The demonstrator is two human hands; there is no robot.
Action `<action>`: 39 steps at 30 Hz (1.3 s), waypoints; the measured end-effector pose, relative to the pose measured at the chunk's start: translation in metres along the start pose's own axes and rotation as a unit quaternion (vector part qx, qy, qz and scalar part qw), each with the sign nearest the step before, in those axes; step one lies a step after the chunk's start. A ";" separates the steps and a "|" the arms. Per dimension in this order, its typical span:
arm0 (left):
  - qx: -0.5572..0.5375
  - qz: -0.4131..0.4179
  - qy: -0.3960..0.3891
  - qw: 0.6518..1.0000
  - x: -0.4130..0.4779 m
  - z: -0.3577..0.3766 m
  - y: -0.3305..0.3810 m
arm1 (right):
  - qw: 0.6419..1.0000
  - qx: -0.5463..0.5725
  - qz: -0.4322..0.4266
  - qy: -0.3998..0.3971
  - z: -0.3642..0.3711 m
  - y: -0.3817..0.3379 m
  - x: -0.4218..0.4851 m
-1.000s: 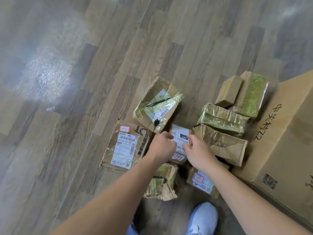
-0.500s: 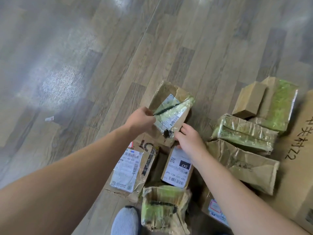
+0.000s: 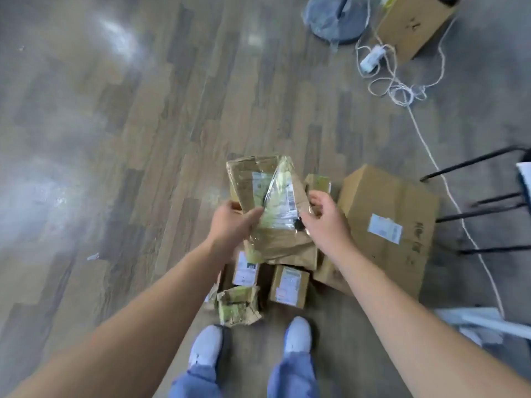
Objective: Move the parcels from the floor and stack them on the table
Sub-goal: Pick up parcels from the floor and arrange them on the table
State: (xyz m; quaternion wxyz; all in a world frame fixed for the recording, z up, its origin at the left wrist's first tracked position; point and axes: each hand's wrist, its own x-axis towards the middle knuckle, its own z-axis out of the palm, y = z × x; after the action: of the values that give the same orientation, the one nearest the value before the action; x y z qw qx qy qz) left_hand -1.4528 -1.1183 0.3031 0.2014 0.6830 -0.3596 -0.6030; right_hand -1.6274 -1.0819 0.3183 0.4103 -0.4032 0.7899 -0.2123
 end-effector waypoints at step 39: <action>0.229 0.653 -0.419 0.588 -0.848 0.417 0.050 | 0.754 0.060 0.182 0.628 -0.516 0.251 -0.850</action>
State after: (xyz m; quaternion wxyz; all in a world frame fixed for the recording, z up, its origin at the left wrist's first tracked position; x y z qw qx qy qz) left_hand -1.8808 -0.4622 0.8344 0.2051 -0.0398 -0.8800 -0.4265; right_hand -1.8785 -0.2430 0.8523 -0.1244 -0.0025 0.9141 -0.3859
